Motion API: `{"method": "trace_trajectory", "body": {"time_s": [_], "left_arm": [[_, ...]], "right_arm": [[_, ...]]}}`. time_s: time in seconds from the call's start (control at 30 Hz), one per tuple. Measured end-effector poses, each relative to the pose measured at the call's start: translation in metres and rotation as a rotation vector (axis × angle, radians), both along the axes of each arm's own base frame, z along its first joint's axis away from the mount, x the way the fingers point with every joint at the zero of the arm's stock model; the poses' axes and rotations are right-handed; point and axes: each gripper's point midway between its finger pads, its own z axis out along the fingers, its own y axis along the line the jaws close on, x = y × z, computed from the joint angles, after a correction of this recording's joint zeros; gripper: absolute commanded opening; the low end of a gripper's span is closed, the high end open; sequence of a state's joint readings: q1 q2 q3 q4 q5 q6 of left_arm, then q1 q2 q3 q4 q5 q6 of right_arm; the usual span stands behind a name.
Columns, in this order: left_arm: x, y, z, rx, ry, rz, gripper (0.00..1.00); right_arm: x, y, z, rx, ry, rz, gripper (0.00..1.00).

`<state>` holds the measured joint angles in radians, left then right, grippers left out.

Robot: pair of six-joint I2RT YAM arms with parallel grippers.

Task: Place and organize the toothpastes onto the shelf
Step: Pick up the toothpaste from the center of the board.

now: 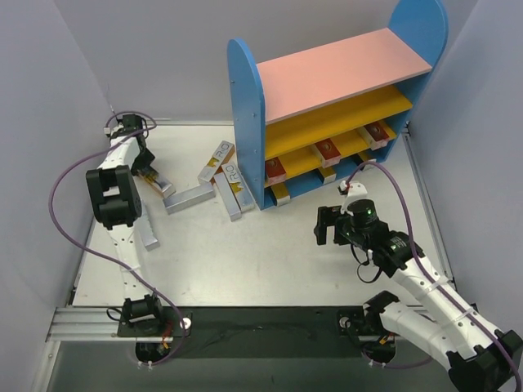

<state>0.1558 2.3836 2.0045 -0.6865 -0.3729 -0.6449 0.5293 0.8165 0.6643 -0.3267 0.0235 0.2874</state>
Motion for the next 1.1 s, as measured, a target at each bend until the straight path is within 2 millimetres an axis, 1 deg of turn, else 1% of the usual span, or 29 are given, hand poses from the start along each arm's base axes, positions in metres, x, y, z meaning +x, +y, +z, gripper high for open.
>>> {"method": "trace_trajectory", "body": {"time_s": [0.1, 0.2, 0.33, 0.4, 0.47, 0.57, 0.67, 0.83, 0.97, 1.03, 1.1], "left_arm": [[-0.020, -0.005, 0.003, -0.019, 0.037, 0.011, 0.48], [-0.040, -0.012, 0.019, -0.044, 0.050, 0.028, 0.47], [-0.063, -0.026, 0.056, -0.074, 0.008, 0.041, 0.45], [-0.073, -0.037, 0.077, -0.087, -0.029, 0.043, 0.45], [-0.085, -0.051, 0.093, -0.102, -0.058, 0.038, 0.45], [-0.106, -0.080, 0.116, -0.132, -0.098, 0.014, 0.45], [-0.127, -0.115, 0.131, -0.162, -0.128, -0.023, 0.45], [-0.168, -0.173, 0.148, -0.234, -0.160, -0.083, 0.45], [-0.199, -0.207, 0.157, -0.307, -0.170, -0.106, 0.45], [-0.214, -0.223, 0.162, -0.343, -0.171, -0.121, 0.45], [-0.225, -0.236, 0.168, -0.377, -0.177, -0.134, 0.45]], "right_arm": [[-0.001, 0.001, 0.005, 0.012, -0.018, 0.005, 0.96], [-0.004, 0.004, 0.012, 0.027, -0.043, 0.021, 0.96], [-0.008, 0.010, 0.019, 0.047, -0.069, 0.051, 0.95], [-0.010, 0.017, 0.023, 0.065, -0.080, 0.079, 0.95], [-0.011, 0.027, 0.028, 0.087, -0.097, 0.116, 0.95], [-0.015, 0.045, 0.036, 0.121, -0.127, 0.182, 0.95], [-0.020, 0.070, 0.044, 0.153, -0.158, 0.268, 0.96], [-0.032, 0.125, 0.052, 0.149, -0.198, 0.447, 0.97], [-0.037, 0.162, 0.053, 0.121, -0.259, 0.542, 0.97], [-0.038, 0.176, 0.052, 0.105, -0.293, 0.574, 0.97], [-0.039, 0.189, 0.051, 0.088, -0.327, 0.603, 0.97]]}}
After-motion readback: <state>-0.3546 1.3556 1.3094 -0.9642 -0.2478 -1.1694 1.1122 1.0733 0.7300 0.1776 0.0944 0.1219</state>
